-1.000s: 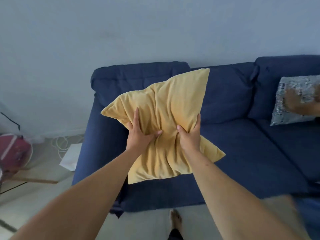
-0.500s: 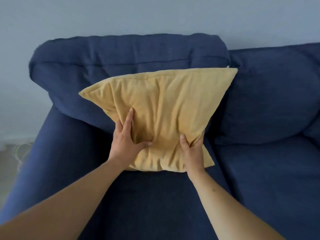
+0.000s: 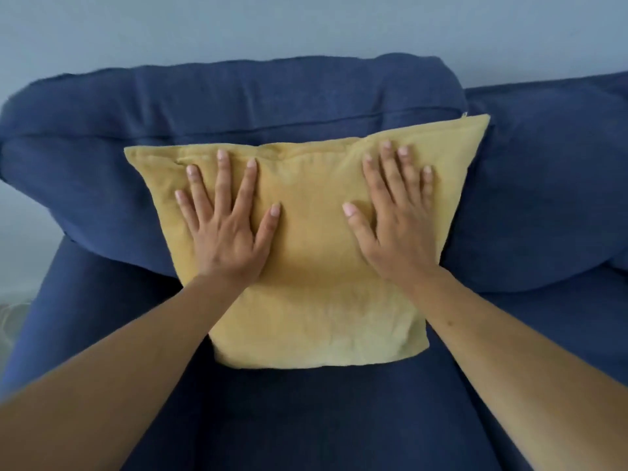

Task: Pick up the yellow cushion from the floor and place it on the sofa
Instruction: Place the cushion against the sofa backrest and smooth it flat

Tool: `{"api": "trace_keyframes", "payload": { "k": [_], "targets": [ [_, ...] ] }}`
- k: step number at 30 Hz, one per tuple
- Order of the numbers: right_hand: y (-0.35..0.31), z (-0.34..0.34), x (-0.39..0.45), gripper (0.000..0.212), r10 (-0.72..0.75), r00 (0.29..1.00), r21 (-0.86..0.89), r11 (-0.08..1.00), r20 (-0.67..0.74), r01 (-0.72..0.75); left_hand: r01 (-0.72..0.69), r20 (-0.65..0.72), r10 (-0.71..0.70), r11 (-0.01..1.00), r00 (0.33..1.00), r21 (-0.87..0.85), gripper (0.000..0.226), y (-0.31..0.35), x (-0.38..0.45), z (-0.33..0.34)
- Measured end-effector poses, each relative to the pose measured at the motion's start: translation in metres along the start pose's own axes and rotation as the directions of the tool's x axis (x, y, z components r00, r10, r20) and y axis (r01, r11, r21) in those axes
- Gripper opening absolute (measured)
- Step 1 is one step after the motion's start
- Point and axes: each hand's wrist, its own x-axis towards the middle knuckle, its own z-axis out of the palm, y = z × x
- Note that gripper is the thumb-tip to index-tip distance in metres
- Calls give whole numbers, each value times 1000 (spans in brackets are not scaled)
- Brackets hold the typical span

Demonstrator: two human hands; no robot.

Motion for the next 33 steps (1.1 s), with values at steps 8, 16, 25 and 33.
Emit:
{"api": "trace_keyframes", "payload": {
  "k": [8,16,25,33],
  "targets": [
    [23,61,32,72,-25,977,-62,997,212,39,5,28,-6,1000,1000,30,72,-21,34,34],
    [25,37,28,76,-88,992,-104,990,88,97,-27,51,28,999,998,-17,71,-26,26,26],
    [20,17,10,74,-85,993,-110,989,82,94,-41,61,48,992,997,-119,65,-19,6,3],
    [-5,-3,-97,68,-113,991,46,992,-77,117,-127,-66,120,985,991,-116,68,-12,-91,12]
  ]
}}
